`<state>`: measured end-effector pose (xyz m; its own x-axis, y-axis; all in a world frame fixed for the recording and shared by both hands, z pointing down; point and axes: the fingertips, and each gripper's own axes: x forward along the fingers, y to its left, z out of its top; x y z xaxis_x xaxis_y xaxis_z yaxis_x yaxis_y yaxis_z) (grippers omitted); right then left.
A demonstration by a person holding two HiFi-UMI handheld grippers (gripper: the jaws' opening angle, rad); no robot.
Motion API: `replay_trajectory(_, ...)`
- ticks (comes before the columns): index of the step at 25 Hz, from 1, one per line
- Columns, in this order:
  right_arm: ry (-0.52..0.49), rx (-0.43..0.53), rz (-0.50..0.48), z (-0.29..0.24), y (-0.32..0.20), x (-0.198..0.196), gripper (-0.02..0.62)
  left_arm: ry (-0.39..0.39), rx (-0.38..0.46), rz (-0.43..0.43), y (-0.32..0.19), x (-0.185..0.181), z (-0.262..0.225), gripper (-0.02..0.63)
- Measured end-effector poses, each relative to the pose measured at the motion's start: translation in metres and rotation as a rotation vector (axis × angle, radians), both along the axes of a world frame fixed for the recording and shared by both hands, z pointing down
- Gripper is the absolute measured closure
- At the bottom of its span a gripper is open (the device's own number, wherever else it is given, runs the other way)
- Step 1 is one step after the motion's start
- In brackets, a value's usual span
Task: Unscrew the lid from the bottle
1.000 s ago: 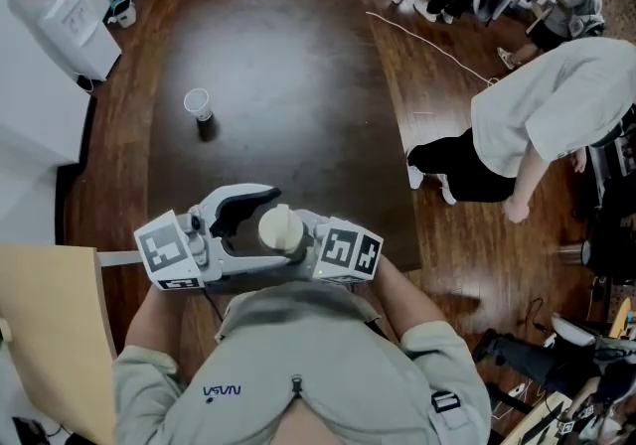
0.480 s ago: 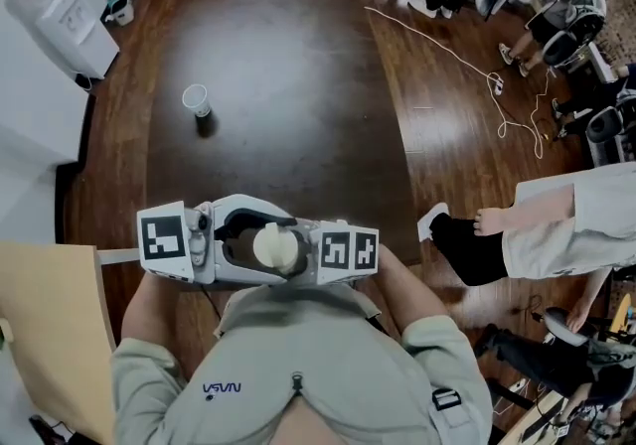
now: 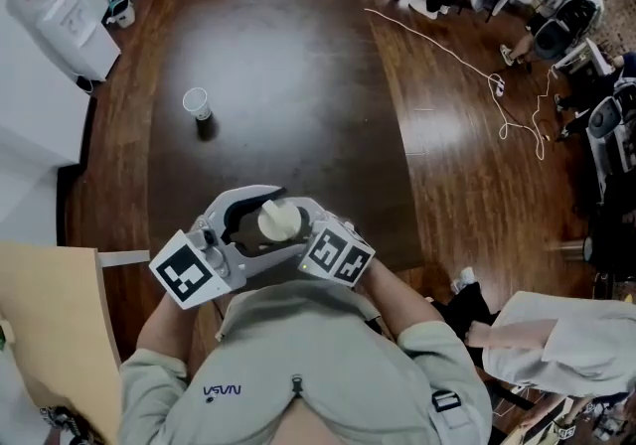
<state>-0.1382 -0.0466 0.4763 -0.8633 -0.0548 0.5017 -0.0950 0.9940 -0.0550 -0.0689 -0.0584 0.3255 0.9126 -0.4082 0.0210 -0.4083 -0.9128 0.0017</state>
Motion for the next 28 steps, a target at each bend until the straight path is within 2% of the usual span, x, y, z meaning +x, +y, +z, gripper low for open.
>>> replay_trajectory(3,0.013,0.065,0.153,0.0,-0.023,0.0,0.291,-0.013,0.033,-0.138,-0.011,-0.002,0.0,0.302)
replay_trajectory(7,0.06,0.133,0.346,0.006,-0.045,0.02,0.291,0.001,0.028,-0.34,-0.025,0.005,0.006,0.304)
replay_trajectory(10,0.072,0.145,0.422,0.01,-0.051,0.025,0.291,0.029,0.008,-0.428,-0.027,0.005,0.007,0.304)
replay_trajectory(13,0.076,0.134,0.419,0.015,-0.049,0.024,0.291,0.035,-0.009,-0.452,-0.028,0.002,0.006,0.304)
replay_trajectory(21,0.069,0.104,0.372,0.022,-0.047,0.025,0.291,0.064,-0.021,-0.438,-0.029,-0.006,-0.001,0.304)
replay_trajectory(28,0.04,0.106,0.42,0.04,-0.061,0.042,0.291,0.075,-0.006,-0.485,-0.036,-0.028,0.004,0.304)
